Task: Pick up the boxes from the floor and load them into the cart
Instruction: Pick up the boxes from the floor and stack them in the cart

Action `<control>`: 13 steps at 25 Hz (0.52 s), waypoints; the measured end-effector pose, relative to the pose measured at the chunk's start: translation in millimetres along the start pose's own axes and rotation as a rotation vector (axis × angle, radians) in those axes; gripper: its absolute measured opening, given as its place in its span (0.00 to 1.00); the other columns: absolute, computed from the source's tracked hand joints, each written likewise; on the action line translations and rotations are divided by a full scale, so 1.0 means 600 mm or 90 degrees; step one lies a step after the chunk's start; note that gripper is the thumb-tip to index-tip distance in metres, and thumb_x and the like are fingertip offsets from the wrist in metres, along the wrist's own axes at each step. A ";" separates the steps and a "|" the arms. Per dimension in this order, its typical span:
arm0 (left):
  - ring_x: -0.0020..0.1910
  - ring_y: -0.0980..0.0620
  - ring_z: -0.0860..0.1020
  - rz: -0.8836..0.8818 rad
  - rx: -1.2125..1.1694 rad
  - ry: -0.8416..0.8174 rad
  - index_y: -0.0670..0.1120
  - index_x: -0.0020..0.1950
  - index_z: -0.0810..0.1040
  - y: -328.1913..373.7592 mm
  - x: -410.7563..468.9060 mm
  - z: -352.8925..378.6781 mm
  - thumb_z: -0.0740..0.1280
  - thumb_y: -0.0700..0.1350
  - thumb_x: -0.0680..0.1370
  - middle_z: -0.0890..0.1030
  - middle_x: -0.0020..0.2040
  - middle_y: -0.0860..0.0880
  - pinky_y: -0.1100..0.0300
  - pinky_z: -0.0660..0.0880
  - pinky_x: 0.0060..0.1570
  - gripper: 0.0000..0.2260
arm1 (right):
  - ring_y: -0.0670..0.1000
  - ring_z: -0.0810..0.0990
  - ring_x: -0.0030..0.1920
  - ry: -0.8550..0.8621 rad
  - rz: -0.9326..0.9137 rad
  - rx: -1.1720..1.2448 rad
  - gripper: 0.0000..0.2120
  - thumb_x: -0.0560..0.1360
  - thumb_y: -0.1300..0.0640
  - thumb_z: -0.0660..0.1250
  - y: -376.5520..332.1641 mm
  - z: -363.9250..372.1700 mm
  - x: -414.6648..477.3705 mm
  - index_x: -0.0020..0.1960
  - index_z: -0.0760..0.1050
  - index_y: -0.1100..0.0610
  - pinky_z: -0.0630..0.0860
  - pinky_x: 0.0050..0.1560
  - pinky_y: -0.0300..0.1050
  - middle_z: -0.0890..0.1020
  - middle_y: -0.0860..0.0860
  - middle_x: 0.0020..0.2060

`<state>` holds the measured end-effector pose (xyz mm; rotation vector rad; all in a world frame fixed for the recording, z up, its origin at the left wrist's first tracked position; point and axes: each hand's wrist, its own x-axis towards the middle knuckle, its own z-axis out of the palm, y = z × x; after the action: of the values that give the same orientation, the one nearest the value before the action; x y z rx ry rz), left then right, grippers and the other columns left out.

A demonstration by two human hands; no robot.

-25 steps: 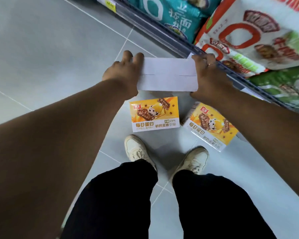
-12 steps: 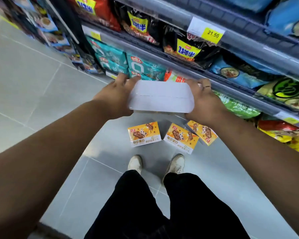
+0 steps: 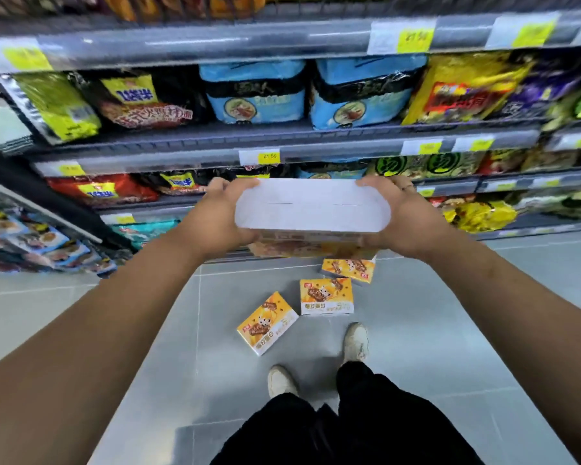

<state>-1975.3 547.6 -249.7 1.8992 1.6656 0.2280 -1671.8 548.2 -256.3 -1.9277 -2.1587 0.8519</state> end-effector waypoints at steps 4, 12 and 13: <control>0.58 0.51 0.68 0.120 -0.053 0.017 0.54 0.74 0.64 0.110 0.018 0.013 0.77 0.43 0.69 0.65 0.61 0.48 0.68 0.62 0.55 0.37 | 0.58 0.68 0.64 0.108 0.085 0.064 0.42 0.64 0.49 0.79 0.065 -0.058 -0.109 0.71 0.62 0.38 0.71 0.57 0.48 0.64 0.52 0.66; 0.58 0.57 0.65 0.317 -0.118 0.013 0.50 0.71 0.71 0.422 0.058 0.091 0.74 0.44 0.73 0.66 0.58 0.51 0.70 0.60 0.57 0.27 | 0.54 0.70 0.61 0.331 0.232 0.253 0.37 0.65 0.59 0.79 0.245 -0.190 -0.305 0.68 0.69 0.40 0.73 0.62 0.51 0.65 0.51 0.66; 0.58 0.57 0.65 0.336 -0.115 0.011 0.50 0.70 0.71 0.461 0.063 0.105 0.74 0.44 0.73 0.66 0.58 0.51 0.69 0.61 0.58 0.27 | 0.54 0.70 0.62 0.357 0.238 0.267 0.36 0.66 0.60 0.79 0.270 -0.202 -0.327 0.68 0.69 0.41 0.73 0.63 0.53 0.65 0.51 0.66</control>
<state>-1702.9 553.3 -162.8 2.1606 1.0792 0.5841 -1440.1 406.6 -180.4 -2.0454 -1.2230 0.6344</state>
